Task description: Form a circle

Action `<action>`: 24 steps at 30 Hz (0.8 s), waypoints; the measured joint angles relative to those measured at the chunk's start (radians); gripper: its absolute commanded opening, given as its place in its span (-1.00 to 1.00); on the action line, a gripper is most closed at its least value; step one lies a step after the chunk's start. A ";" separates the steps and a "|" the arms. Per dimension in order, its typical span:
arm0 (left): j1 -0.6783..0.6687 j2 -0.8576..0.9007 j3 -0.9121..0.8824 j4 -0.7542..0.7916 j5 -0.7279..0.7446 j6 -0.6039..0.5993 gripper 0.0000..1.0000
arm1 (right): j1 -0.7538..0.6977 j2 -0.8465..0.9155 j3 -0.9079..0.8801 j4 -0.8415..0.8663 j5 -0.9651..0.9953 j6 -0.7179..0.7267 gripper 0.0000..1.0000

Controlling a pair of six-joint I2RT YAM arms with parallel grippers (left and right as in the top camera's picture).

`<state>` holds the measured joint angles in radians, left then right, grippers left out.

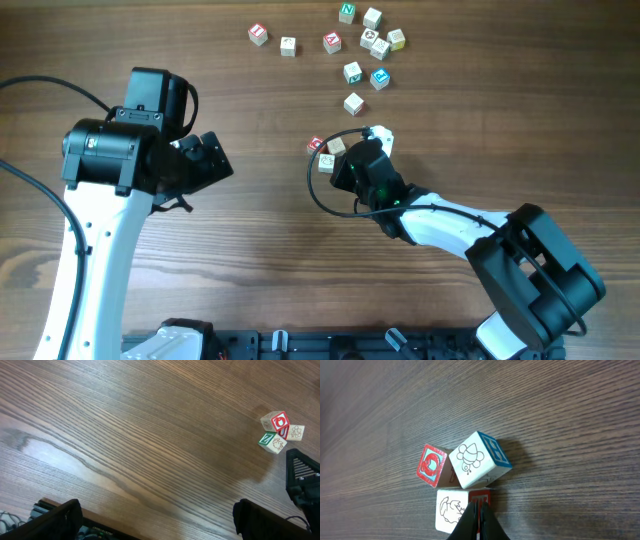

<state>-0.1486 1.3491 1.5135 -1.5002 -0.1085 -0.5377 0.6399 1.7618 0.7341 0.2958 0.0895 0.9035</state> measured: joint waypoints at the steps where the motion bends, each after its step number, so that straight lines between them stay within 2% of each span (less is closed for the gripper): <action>1: 0.000 0.000 0.000 0.000 0.000 0.000 1.00 | 0.000 0.005 0.000 0.005 0.000 0.000 -0.92; 24: 0.000 0.000 0.000 0.000 0.000 0.000 1.00 | 0.000 0.040 0.000 0.034 -0.003 0.000 -0.91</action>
<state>-0.1486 1.3491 1.5139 -1.5002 -0.1085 -0.5377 0.6399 1.8019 0.7341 0.3294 0.0864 0.9035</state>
